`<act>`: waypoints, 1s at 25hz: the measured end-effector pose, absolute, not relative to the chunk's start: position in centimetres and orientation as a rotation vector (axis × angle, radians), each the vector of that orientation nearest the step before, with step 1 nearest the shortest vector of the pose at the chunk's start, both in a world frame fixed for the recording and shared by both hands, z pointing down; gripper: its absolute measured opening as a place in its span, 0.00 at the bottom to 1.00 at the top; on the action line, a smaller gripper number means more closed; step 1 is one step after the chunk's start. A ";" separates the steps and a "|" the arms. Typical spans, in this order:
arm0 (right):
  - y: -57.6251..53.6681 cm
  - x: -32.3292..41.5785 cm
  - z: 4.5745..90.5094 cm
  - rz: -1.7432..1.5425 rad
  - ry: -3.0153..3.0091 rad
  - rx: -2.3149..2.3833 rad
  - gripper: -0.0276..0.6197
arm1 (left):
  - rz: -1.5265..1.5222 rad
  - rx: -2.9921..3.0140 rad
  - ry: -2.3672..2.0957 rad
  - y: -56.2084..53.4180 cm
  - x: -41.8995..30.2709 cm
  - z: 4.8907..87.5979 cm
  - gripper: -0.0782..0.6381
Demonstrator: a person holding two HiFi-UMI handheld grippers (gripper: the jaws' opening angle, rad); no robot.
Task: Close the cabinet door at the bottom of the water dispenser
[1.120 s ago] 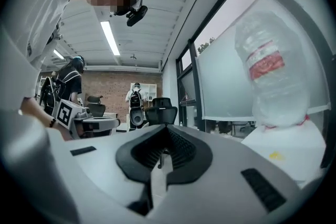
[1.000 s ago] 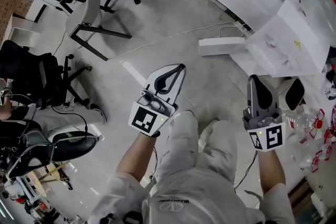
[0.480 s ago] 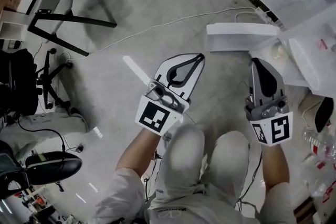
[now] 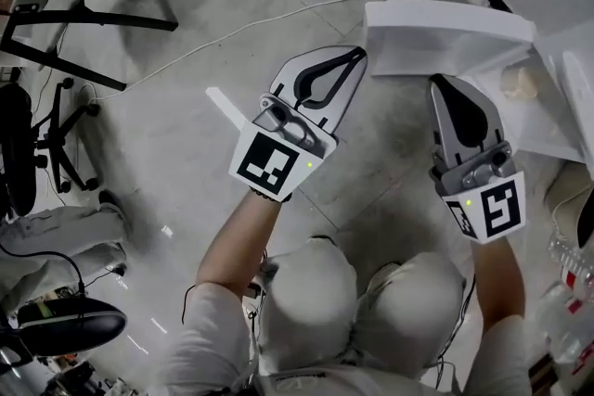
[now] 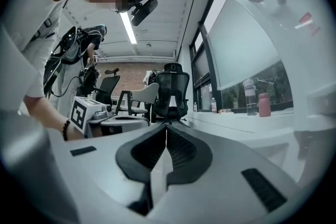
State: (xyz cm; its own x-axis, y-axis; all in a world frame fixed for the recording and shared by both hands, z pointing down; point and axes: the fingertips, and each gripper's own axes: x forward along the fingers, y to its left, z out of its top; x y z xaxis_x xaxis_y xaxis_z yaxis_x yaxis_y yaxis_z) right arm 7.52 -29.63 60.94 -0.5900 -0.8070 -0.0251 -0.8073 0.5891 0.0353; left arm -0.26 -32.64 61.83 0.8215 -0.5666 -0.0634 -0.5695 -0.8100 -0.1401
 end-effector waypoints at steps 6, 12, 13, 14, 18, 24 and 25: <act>-30.2 7.1 64.6 0.072 2.843 -1.396 0.07 | 0.046 -2.837 0.906 -34.3 -0.1 65.0 0.12; -31.6 7.1 66.5 0.070 2.830 -1.418 0.07 | 0.088 -2.867 0.900 -35.5 0.8 66.4 0.19; -31.9 6.9 66.6 0.071 2.827 -1.422 0.07 | 0.088 -2.862 0.901 -35.6 0.9 66.5 0.22; -32.3 6.7 66.8 0.077 2.826 -1.425 0.07 | 0.080 -2.855 0.903 -35.7 1.0 66.7 0.23; -33.5 6.1 67.2 0.061 2.804 -1.435 0.07 | 0.049 -2.854 0.900 -36.3 1.2 67.6 0.26; -34.0 6.0 67.7 0.056 2.801 -1.435 0.07 | 0.068 -2.865 0.843 -37.5 2.1 67.8 0.30; -34.0 6.2 67.8 0.060 2.801 -1.437 0.07 | 0.074 -2.869 0.833 -37.7 2.2 67.9 0.30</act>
State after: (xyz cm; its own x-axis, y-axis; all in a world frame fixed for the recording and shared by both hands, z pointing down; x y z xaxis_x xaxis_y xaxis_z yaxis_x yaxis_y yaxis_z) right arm 6.17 -33.96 67.76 -0.5831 -0.8123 -0.0112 -0.8120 0.5825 0.0369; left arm 2.23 -37.66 67.88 0.8444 -0.5281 -0.0897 -0.5357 -0.8339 -0.1330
